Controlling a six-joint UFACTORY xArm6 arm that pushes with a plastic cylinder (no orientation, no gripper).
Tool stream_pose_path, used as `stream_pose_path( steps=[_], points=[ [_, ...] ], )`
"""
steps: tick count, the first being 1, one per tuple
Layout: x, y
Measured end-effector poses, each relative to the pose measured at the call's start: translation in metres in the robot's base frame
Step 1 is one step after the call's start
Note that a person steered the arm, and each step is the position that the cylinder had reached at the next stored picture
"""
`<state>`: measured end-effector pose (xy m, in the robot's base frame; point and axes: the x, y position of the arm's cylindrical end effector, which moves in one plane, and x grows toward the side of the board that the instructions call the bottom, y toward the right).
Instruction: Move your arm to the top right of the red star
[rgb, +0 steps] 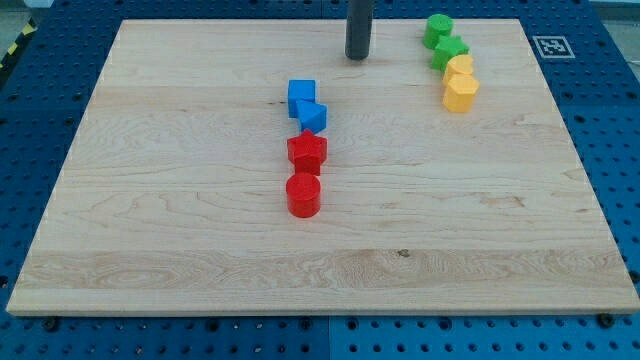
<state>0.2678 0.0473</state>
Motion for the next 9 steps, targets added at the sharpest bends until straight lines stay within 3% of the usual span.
stream_pose_path(
  steps=[1, 2, 3, 6, 9],
  points=[
    [0.003, 0.0],
    [0.051, 0.002],
    [0.072, 0.009],
    [0.094, 0.02],
    [0.156, 0.005]
  ],
)
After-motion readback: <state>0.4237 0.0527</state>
